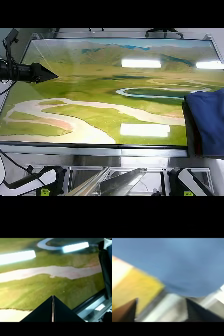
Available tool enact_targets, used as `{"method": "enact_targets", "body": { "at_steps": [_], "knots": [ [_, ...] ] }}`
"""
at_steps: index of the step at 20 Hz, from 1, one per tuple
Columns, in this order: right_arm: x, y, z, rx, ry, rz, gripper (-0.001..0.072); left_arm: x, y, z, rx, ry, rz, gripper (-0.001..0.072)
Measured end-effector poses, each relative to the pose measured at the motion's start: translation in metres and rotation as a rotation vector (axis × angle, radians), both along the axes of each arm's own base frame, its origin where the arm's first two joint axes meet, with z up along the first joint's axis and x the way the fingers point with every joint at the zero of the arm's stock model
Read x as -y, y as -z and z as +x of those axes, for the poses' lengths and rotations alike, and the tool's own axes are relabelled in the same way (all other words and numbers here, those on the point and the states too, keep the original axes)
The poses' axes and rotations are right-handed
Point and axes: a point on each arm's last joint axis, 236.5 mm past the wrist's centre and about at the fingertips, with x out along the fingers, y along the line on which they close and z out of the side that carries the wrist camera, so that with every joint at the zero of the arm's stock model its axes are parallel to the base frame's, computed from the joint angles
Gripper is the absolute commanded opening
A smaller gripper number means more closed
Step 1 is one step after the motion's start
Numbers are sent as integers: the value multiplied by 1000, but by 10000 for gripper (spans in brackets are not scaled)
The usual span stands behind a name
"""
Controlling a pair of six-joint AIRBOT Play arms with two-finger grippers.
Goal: Fold the shirts.
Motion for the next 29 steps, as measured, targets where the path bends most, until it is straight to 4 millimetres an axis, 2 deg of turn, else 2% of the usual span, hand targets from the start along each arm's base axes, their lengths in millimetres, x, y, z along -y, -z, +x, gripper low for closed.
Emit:
{"method": "enact_targets", "body": {
  "at_steps": [1, 4, 7, 9, 11, 13, 16, 18, 22, 29],
  "knots": [
    [-15, -8, 15, 57, -47, 23, 15, 0, -1, -2, 9, -7, 4, 17],
    [-63, -25, 47, 170, -220, 53, 18, 0, 6, -20, 12, -43, 18, 17],
    [-120, -28, 58, 234, -408, 67, 18, 10, 34, -62, -41, -53, 18, 17],
    [-160, -19, 49, 259, -525, 83, 18, 17, 60, -94, -90, -56, 13, 17],
    [-194, -1, 32, 274, -621, 94, 18, 24, 86, -123, -134, -59, 6, 17],
    [-218, 21, 14, 287, -687, 107, 18, 30, 111, -149, -171, -57, 2, 17],
    [-234, 49, -5, 282, -740, 115, 19, 36, 134, -175, -195, -52, -1, 17],
    [-239, 56, -10, 284, -756, 123, 19, 39, 142, -186, -198, -50, -1, 17],
    [-243, 62, -14, 289, -766, 129, 19, 41, 149, -195, -196, -49, 0, 17],
    [-244, 64, -14, 292, -769, 131, 19, 42, 151, -198, -196, -48, -1, 17]
  ]
}}
